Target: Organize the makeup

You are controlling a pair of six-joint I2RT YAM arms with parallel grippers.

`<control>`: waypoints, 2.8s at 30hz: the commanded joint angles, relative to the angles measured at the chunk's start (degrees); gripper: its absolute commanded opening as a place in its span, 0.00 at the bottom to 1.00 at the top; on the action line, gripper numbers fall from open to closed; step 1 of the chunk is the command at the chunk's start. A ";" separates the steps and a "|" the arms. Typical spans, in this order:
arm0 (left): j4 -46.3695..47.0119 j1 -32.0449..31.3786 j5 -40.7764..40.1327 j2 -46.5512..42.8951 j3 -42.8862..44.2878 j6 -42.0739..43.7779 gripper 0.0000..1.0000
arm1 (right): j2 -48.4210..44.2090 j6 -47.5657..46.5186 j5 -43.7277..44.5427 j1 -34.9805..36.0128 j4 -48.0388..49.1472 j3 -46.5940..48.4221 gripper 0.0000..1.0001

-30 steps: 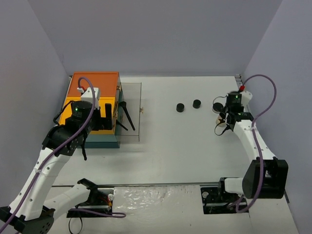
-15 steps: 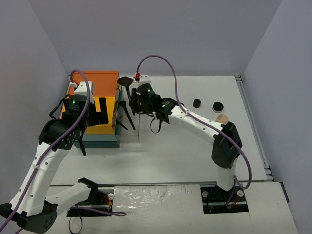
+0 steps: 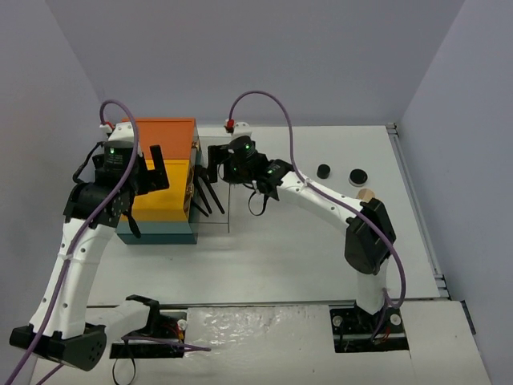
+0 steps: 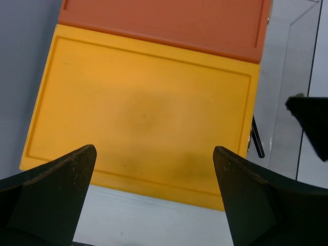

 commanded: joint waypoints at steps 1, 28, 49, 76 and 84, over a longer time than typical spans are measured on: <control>7.05 6.09 5.74 4.37 4.02 0.62 0.97 | -9.15 -3.15 1.10 -7.79 0.90 -2.60 0.96; 15.74 11.35 16.99 15.40 -3.52 -0.47 0.97 | 11.20 -6.57 -9.58 -5.63 -2.22 8.68 1.00; 16.46 11.02 20.70 13.13 -4.19 -0.82 0.97 | 12.55 0.34 -19.45 -2.86 13.07 6.73 1.00; 10.99 -23.61 -11.14 41.28 13.47 -7.45 0.97 | -50.20 -6.43 7.06 -23.07 -8.06 -33.82 1.00; 11.68 -22.76 -18.43 51.22 14.43 -10.97 0.97 | -56.28 -5.85 7.10 -23.74 -12.40 -37.48 1.00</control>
